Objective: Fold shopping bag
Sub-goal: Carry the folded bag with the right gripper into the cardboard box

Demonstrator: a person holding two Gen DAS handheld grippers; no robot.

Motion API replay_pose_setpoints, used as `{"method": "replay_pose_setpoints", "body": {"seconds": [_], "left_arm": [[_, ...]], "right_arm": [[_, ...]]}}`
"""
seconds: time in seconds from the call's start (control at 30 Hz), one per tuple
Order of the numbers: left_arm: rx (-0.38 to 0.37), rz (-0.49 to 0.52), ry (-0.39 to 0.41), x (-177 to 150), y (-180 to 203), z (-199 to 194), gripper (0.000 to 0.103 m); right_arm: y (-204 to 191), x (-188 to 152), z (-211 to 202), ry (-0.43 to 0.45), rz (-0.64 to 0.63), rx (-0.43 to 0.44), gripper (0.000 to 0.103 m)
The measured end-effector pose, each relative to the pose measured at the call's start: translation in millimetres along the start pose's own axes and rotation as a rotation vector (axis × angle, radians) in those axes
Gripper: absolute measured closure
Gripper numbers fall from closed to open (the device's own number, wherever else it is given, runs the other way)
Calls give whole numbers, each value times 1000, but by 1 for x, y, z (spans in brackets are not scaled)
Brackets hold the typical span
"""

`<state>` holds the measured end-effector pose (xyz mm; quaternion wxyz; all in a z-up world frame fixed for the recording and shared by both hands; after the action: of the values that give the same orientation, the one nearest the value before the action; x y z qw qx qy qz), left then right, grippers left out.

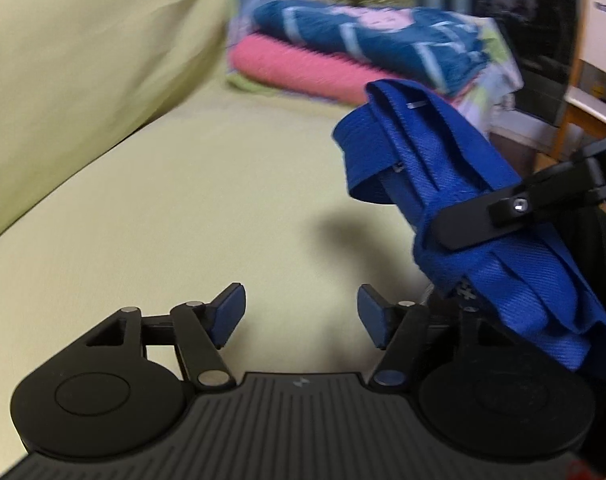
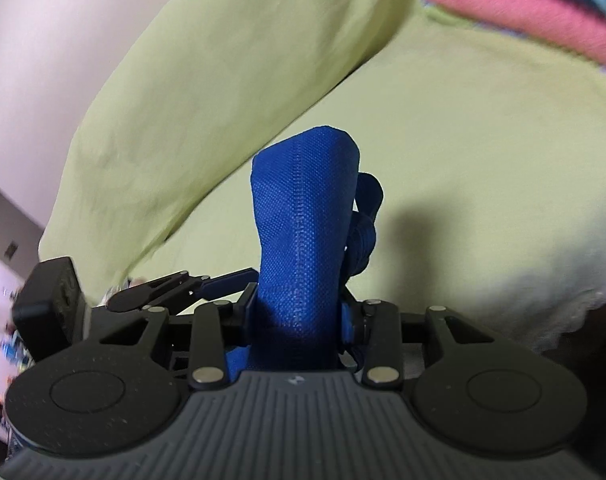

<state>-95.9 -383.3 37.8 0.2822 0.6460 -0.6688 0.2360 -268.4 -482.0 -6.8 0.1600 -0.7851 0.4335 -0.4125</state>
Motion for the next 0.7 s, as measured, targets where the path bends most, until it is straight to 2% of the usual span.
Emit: {"method": "replay_pose_setpoints", "body": {"seconds": [0.2, 0.37, 0.47, 0.57, 0.7], "left_arm": [[-147, 162, 60, 59, 57, 24, 38], [-258, 302, 102, 104, 120, 49, 33], [-309, 352, 116, 125, 156, 69, 30], [-341, 401, 104, 139, 189, 92, 27], [-374, 453, 37, 150, 223, 143, 26]], "right_arm": [[35, 8, -73, 172, 93, -105, 68], [85, 7, -158, 343, 184, -276, 68], [126, -4, -205, 423, 273, -374, 68], [173, -22, -227, 449, 357, -447, 68], [251, -53, -224, 412, 497, -502, 68]]}}
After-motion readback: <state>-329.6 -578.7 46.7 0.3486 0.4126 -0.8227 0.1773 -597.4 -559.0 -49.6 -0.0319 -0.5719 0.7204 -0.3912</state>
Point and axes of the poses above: each gripper's, at about its wrist camera, not at the fingertips, and z roughly the way its jaws point, y to its right, x to its top, the point moved 3 cm from there along z, roughly the way its jaws point, and after that the axes turned 9 degrees about -x, right-handed, at the moved point
